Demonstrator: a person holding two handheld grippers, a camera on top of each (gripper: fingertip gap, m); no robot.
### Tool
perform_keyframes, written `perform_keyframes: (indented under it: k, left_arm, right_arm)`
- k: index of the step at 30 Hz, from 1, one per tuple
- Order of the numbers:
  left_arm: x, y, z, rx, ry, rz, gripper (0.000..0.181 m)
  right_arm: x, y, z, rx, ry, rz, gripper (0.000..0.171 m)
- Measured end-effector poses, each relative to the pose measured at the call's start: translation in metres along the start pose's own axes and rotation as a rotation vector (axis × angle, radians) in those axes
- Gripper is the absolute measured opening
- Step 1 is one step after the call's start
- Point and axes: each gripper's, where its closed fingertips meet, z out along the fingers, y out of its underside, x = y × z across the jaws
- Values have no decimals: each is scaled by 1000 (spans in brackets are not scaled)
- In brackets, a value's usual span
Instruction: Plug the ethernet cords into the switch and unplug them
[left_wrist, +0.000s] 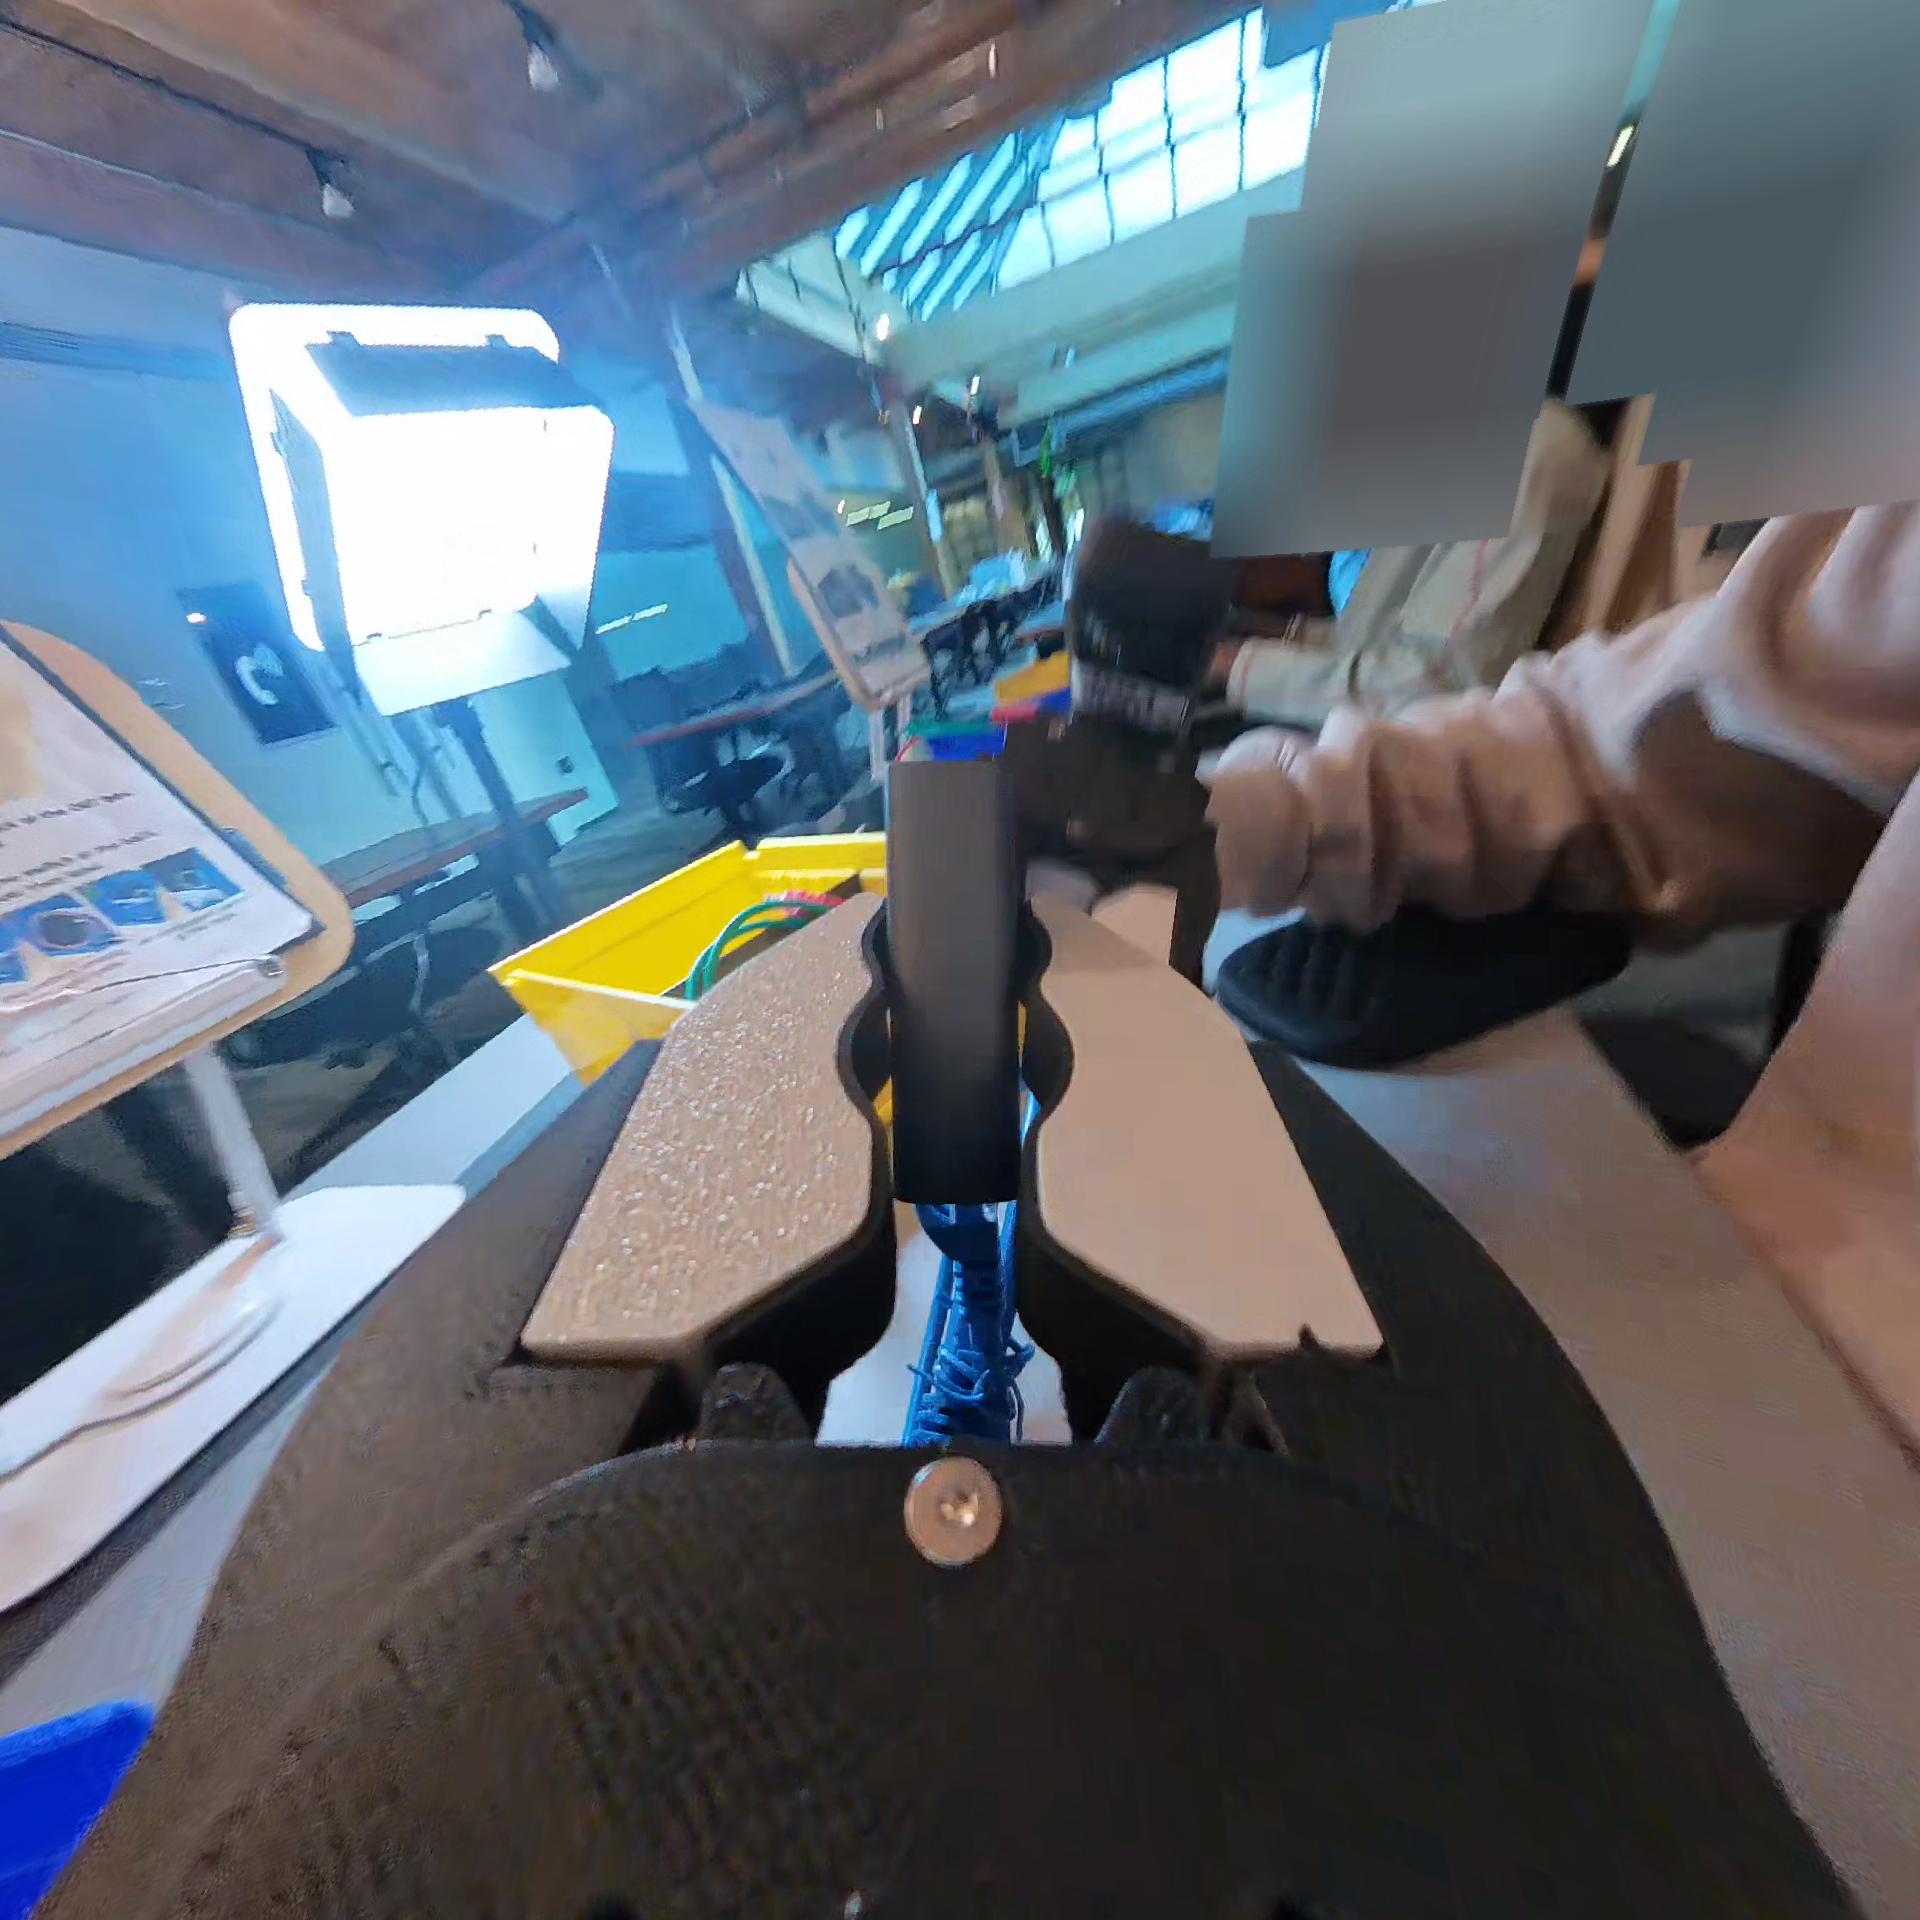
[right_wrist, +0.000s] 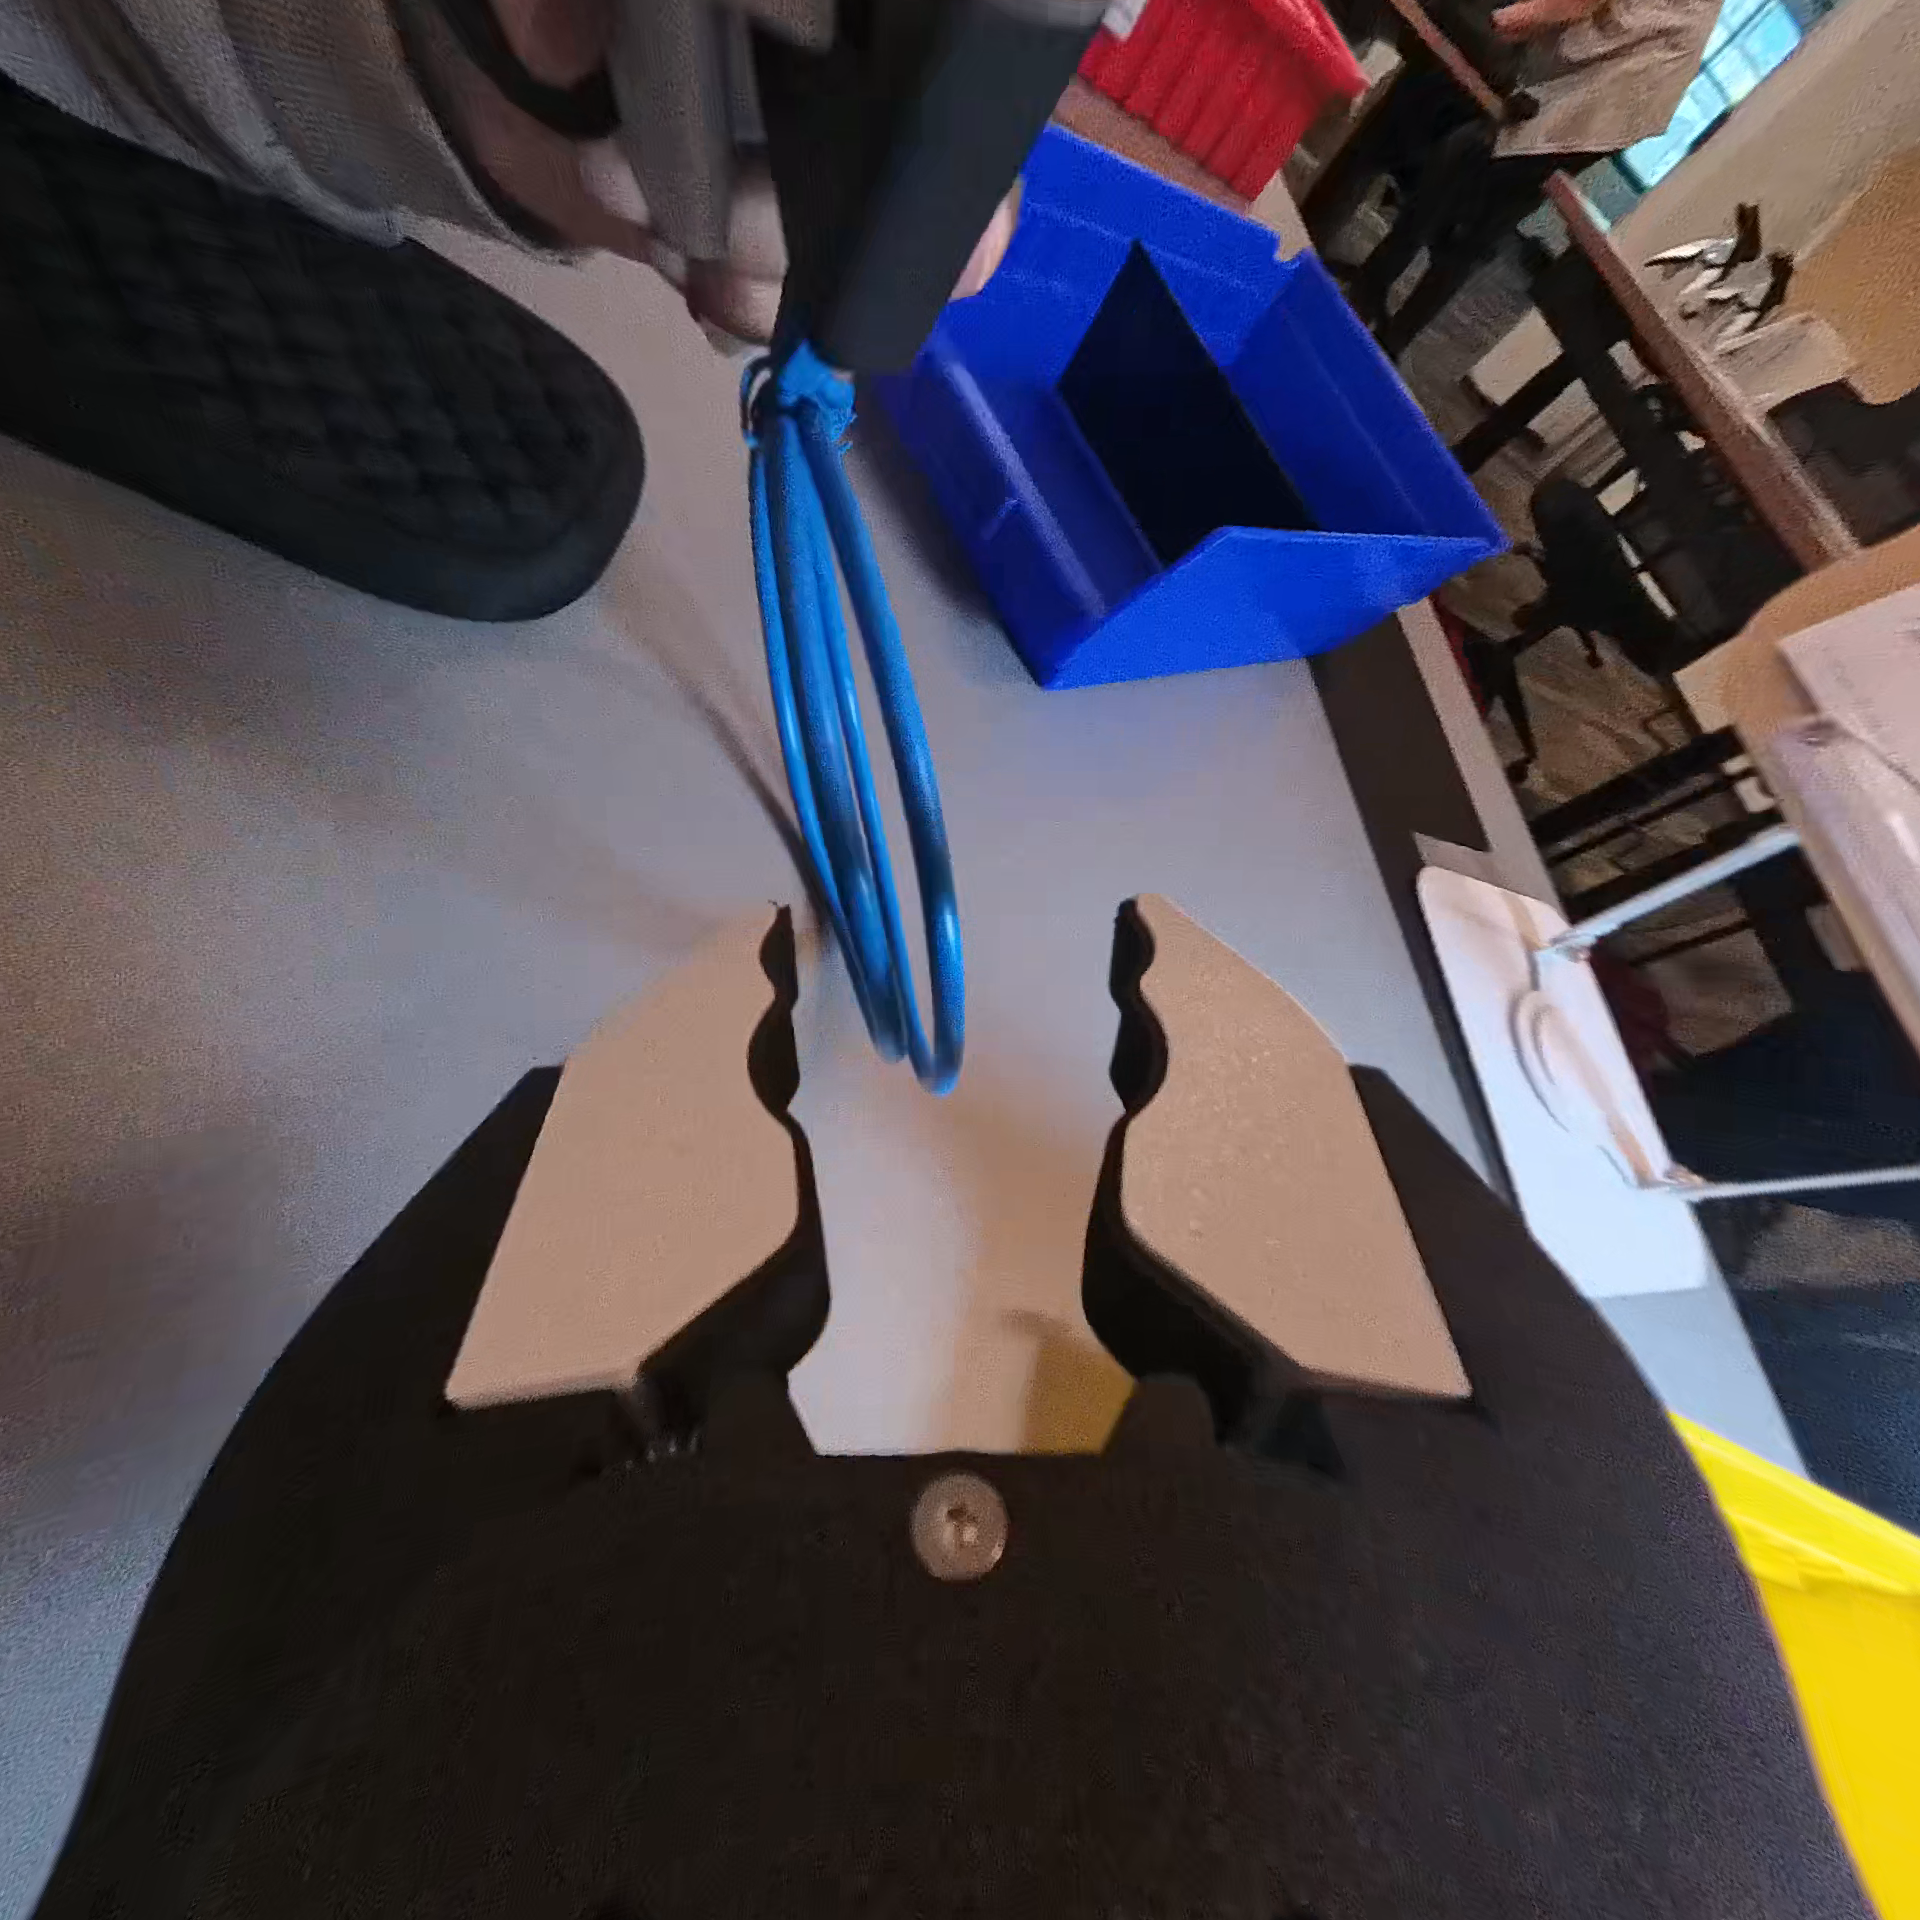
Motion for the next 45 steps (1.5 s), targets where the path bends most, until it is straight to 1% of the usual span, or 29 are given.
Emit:
perform_keyframes:
  k: [1, 2, 3, 4, 7, 9, 11, 13, 16, 18, 20, 22, 24, 25, 27, 30, 31, 32, 34, 36, 37, 38, 41, 43, 45]
  left_arm:
    - [-1, -4, -2, 42, 12, -44, 21]
    - [-1, -7, -3, 78, 25, -82, 21]
    - [-3, -8, -5, 101, 32, -108, 21]
    - [-6, -6, -6, 102, 24, -118, 21]
    - [-22, 11, -13, 19, -42, -64, 24]
    - [-35, 32, -16, -101, -85, -37, 28]
    - [-35, 51, -16, -203, -53, -49, 28]
    - [-32, 69, -15, -307, -37, -10, 27]
    - [-21, 77, -11, -383, 8, 29, 30]
    - [-14, 82, -5, -431, 25, 53, 37]
    - [-10, 94, 0, -514, 18, 132, 45]
    - [-13, 104, 2, -584, -16, 231, 47]
    - [-20, 103, 1, -601, -53, 313, 49]
    - [-21, 101, 0, -601, -50, 320, 50]
    - [-17, 101, -1, -622, 3, 294, 54]
    - [11, 120, -7, -735, 212, 150, 59]
    - [15, 128, -9, -777, 247, 142, 56]
    - [19, 136, -12, -816, 275, 163, 44]
    - [30, 144, -16, -861, 334, 173, 29]
    - [34, 145, -14, -848, 337, 187, 25]
    - [34, 144, -12, -836, 324, 199, 24]
    - [33, 144, -11, -827, 301, 210, 23]
    - [29, 135, -4, -748, 246, 184, 21]
    - [18, 125, -1, -695, 178, 206, 21]
    - [7, 112, 1, -637, 119, 202, 21]
  right_arm:
    - [-7, 3, 9, 5, -27, 12, 59]
    - [-8, 4, 16, 23, -15, 9, 52]
    - [-6, 5, 19, 46, 23, -17, 25]
    - [-3, 4, 20, 65, 59, -52, 2]
    - [12, 4, 8, 31, 121, -75, 2]
    - [26, 5, -7, 10, 167, -51, 3]
    - [39, 4, -23, -4, 224, -33, 5]
    - [48, 1, -39, -14, 285, -48, 6]
    - [55, 4, -53, -139, 352, -146, 10]
    - [48, -2, -52, -157, 362, -200, 10]
    - [40, -8, -44, -175, 366, -282, 9]
    - [32, -15, -37, -180, 368, -387, 9]
    - [29, -18, -34, -190, 377, -471, 9]
    - [27, -19, -33, -183, 375, -499, 9]
    - [20, -24, -30, -138, 355, -532, 9]
    - [17, -33, -29, -111, 357, -578, 10]
    - [15, -36, -29, -95, 358, -597, 10]
    - [13, -39, -29, -81, 357, -612, 10]
    - [13, -36, -30, -108, 361, -631, 12]
    - [22, -30, -36, -126, 395, -608, 14]
    - [27, -28, -40, -111, 401, -558, 14]
    - [33, -30, -47, -71, 408, -489, 14]
    - [52, -34, -73, 29, 405, -271, 28]
    - [59, -39, -91, 124, 394, -142, 30]
    - [63, -48, -109, 200, 403, -64, 31]
